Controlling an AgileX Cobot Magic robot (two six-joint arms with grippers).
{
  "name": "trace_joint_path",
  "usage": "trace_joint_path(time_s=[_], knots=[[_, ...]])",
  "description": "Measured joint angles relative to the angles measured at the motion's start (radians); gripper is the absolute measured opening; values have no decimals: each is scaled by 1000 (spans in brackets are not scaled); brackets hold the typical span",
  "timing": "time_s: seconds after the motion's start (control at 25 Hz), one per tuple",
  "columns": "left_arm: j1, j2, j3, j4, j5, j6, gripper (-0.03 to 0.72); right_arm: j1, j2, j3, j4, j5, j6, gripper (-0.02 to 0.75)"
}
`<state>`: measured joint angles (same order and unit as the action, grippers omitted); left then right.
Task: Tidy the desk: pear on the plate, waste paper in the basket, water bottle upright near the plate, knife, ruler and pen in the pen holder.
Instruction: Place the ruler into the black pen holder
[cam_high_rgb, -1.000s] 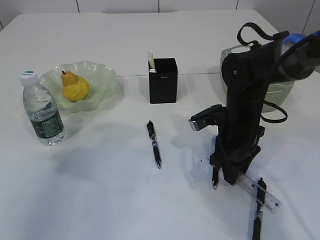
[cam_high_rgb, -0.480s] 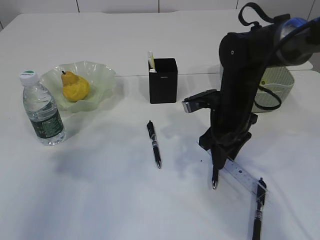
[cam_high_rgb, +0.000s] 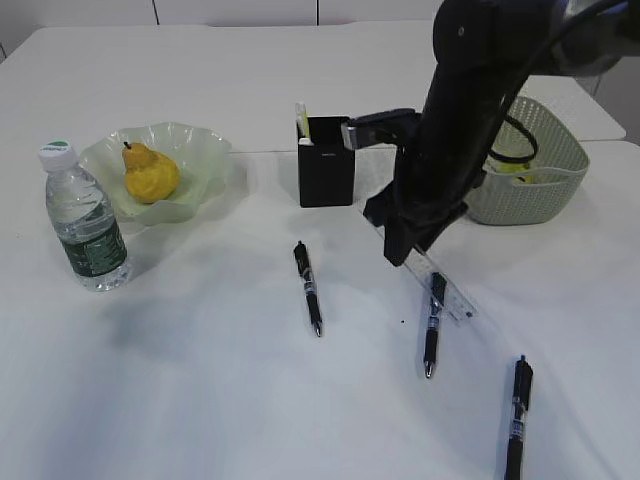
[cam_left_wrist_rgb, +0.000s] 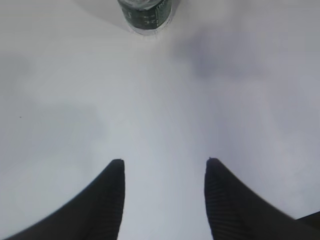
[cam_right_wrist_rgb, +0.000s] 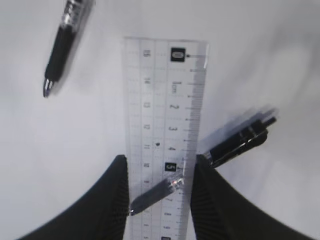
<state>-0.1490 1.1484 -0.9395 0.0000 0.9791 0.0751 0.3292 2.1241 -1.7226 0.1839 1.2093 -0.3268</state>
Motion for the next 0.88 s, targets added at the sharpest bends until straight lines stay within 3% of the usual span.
trace_joint_path(time_s=[0.32, 0.88], knots=[[0, 0, 0, 0, 0, 0, 358, 0, 0, -136, 37, -75, 0, 296], [0, 0, 0, 0, -62, 0, 354, 0, 4, -181, 46, -552, 0, 296]])
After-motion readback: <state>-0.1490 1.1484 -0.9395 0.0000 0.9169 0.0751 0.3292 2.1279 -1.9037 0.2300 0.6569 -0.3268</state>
